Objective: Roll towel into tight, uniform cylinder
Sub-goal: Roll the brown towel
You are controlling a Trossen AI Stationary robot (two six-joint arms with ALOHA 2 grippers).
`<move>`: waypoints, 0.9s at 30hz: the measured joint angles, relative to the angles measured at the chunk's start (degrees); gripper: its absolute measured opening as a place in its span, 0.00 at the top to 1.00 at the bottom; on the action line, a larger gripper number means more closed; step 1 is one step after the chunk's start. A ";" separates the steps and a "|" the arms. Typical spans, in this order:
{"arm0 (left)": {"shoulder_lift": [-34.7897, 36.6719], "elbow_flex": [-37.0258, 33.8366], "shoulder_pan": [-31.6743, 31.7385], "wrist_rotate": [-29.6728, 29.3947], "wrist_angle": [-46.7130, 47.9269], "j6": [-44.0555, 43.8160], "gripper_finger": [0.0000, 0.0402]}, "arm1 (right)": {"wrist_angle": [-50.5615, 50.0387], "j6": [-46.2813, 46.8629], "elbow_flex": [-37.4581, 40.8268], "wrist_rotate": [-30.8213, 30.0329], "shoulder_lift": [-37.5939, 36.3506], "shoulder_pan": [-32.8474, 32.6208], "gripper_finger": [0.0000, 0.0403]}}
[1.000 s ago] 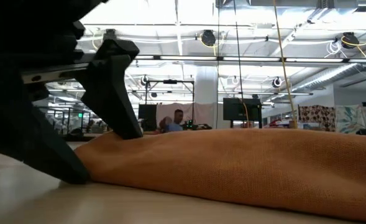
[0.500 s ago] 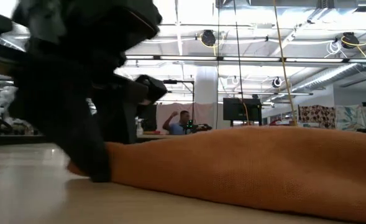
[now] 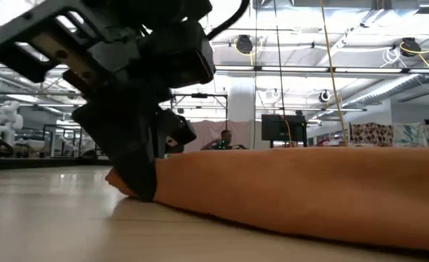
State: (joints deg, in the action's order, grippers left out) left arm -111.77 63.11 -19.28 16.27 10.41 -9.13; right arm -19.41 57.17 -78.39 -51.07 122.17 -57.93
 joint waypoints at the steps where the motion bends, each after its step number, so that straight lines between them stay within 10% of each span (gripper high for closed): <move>1: 0.00 0.00 0.39 0.26 0.01 -0.48 0.96 | 0.30 0.00 0.00 0.14 0.67 0.43 0.45; 9: 0.00 0.00 1.96 2.25 -0.05 -2.22 0.96 | 0.66 0.85 0.02 1.71 2.65 2.82 0.26; 27: 0.09 0.10 2.05 1.13 -0.44 -2.49 0.97 | -10.75 13.79 -3.04 11.16 3.13 5.28 0.26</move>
State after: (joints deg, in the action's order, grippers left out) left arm -111.68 63.21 -17.22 17.41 9.97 -11.62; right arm -30.16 70.96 -81.43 -39.91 125.30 -52.65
